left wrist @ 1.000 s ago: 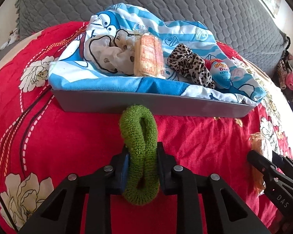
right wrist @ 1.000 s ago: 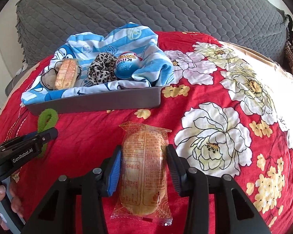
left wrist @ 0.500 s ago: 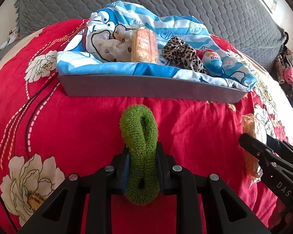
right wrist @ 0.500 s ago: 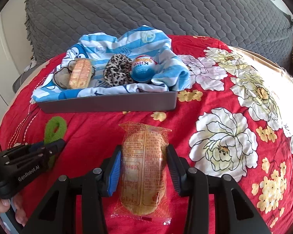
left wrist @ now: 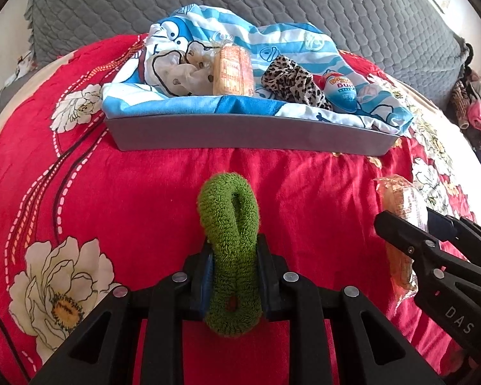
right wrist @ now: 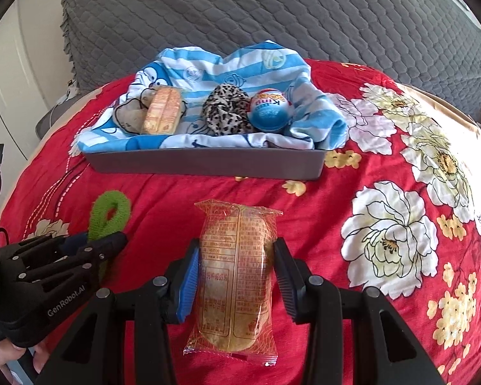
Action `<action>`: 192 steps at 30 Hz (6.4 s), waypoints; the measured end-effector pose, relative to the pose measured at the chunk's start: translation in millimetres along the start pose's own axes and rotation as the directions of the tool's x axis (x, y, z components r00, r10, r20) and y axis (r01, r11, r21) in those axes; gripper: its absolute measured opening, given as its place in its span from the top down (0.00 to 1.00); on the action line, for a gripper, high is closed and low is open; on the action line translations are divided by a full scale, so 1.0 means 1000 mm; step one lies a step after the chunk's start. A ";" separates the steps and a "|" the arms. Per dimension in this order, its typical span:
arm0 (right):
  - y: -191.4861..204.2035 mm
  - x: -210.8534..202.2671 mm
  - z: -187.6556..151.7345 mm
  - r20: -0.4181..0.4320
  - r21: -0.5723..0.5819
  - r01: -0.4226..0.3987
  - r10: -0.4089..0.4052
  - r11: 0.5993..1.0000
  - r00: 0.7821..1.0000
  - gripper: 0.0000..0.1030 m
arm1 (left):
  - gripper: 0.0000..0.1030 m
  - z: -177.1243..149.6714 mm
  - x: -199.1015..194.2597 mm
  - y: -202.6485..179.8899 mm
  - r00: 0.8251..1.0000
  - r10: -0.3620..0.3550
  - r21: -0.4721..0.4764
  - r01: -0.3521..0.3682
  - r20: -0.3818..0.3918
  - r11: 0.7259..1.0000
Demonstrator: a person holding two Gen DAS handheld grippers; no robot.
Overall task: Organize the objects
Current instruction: 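Lift the green hair tie and bread snack with both tools off the bedspread, then carry the hair tie and bread snack over the striped shirt in the tray, then lower the hair tie and bread snack onto the shirt and open both tools, then withdraw both open tools back from the gray tray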
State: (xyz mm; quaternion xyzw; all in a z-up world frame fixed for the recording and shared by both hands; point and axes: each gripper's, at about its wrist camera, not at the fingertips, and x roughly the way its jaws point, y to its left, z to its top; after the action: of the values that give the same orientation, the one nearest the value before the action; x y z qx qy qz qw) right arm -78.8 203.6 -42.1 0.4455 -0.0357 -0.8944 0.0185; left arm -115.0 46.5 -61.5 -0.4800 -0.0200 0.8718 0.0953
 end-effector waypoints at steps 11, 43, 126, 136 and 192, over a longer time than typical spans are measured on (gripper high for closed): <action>0.012 -0.005 -0.002 0.004 -0.037 -0.007 0.007 0.999 1.000 0.57 | 0.77 -0.004 -0.012 0.003 1.000 0.023 0.002 -0.023 0.008 1.000; 0.023 -0.102 -0.002 0.161 -0.035 0.018 -0.012 0.999 0.987 0.58 | 0.77 -0.010 -0.109 -0.011 0.992 0.016 0.016 -0.018 0.127 1.000; 0.005 0.106 0.154 0.093 -0.059 0.074 -0.068 0.996 0.993 0.58 | 0.77 0.175 0.087 0.020 0.985 0.096 0.041 -0.103 0.141 0.994; 0.009 0.102 0.152 0.088 -0.072 0.068 -0.062 0.995 0.994 0.58 | 0.72 0.168 0.080 0.021 0.982 0.115 0.060 -0.125 0.147 0.990; -0.002 0.049 0.126 0.135 -0.040 0.058 -0.052 0.998 0.989 0.17 | 0.01 0.129 0.021 0.036 0.980 0.111 0.002 -0.113 0.167 0.994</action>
State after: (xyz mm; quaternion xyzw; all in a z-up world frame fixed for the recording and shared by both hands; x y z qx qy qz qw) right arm -209.1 208.8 -5.3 0.3848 -0.0049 -0.9230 0.0011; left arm -240.0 22.7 -14.1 -0.4051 0.0040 0.9130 0.0470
